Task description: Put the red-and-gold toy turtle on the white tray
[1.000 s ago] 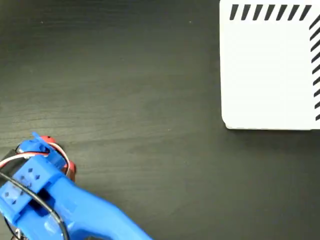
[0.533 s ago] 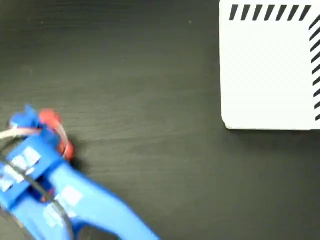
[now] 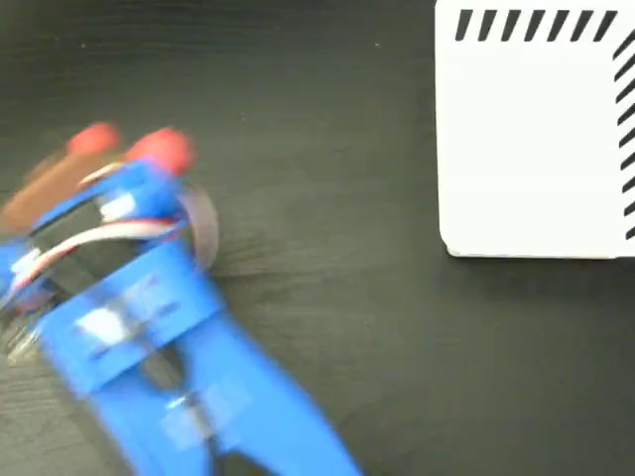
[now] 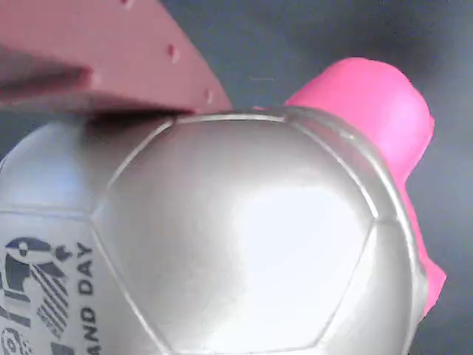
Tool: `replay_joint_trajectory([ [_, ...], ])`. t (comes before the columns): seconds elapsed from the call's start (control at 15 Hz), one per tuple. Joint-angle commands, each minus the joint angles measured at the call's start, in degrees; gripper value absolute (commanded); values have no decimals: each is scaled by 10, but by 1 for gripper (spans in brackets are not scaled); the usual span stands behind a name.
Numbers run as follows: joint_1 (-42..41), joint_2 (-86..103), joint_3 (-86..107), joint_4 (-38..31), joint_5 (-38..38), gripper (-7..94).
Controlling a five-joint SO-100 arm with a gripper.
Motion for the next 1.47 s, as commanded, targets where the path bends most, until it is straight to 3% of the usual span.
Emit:
replay_joint_trajectory([
  [0.0, 105, 7, -106, 20, -6, 0],
  [0.47, 357, -39, -212, 33, 36, 0],
  [0.8, 406, -91, -218, 50, 41, 0],
  [1.4, 421, -210, -287, 28, 69, 0],
])
